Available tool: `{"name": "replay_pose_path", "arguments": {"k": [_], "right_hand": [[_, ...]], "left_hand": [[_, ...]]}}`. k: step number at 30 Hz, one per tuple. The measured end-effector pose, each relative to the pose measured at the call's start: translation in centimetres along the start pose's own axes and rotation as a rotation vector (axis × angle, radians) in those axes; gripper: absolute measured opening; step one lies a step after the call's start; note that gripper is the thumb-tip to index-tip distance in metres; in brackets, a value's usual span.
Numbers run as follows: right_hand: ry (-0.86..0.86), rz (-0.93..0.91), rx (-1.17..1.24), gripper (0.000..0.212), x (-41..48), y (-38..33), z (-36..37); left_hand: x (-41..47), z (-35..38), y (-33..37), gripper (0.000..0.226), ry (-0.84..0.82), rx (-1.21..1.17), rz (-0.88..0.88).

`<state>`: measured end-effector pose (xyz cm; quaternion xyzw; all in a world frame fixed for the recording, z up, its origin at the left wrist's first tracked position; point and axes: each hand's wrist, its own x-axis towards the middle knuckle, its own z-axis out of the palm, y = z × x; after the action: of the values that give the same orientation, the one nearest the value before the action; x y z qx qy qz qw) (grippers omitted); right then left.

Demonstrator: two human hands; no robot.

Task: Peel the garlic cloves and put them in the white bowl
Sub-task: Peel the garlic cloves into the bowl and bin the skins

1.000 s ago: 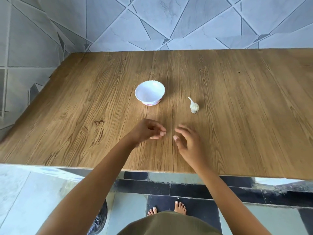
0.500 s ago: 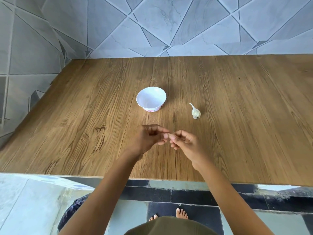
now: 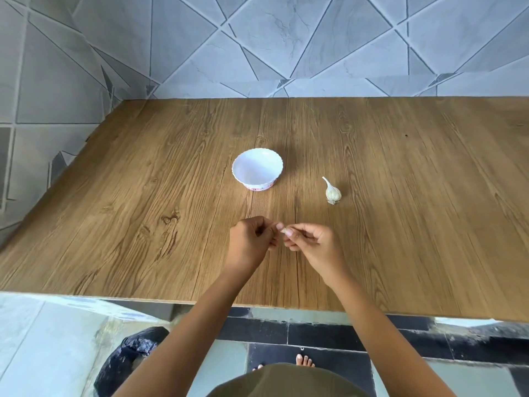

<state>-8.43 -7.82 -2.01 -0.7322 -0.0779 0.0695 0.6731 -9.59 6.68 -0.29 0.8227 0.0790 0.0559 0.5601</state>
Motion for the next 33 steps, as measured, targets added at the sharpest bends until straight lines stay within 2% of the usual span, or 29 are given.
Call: {"name": "replay_pose_path", "arguments": {"k": [7,10,15,18,21,23,26,28,29,33], "right_hand": [[0.025,0.096,0.149,0.015,0.0,0.1,0.6],[0.024,0.1,0.153,0.009,0.1,0.1,0.7],[0.044,0.109,0.151,0.011,0.3,0.4,1.0],[0.061,0.091,0.088,0.009,0.3,0.8,1.0],[0.064,0.073,-0.02,0.011,0.5,1.3,0.4],[0.064,0.081,-0.031,0.015,0.6,1.3,0.3],[0.092,0.1,-0.048,0.015,0.8,1.2,0.6],[0.147,0.012,-0.183,0.012,0.8,1.3,0.9],[0.167,-0.083,-0.281,0.011,0.8,1.4,1.0],[0.163,-0.506,-0.579,0.02,0.6,1.8,0.6]], "left_hand": [[-0.3,0.3,-0.2,0.021,0.09,0.076,0.026],[-0.6,0.4,-0.3,0.021,0.102,0.109,0.029],[-0.3,0.8,-0.2,0.023,0.114,0.131,-0.015],[-0.2,0.8,-0.3,0.023,0.073,0.092,-0.077],[-0.2,0.4,-0.2,0.013,-0.067,-0.064,-0.118],[0.0,0.0,-0.3,0.007,-0.119,-0.031,-0.047],[0.2,0.0,-0.6,0.011,-0.075,0.188,0.17],[0.1,0.4,-0.8,0.012,-0.008,0.312,0.259],[0.1,0.5,-0.9,0.012,0.019,0.332,0.244],[0.4,0.2,-0.1,0.016,-0.056,0.134,-0.045]]}}
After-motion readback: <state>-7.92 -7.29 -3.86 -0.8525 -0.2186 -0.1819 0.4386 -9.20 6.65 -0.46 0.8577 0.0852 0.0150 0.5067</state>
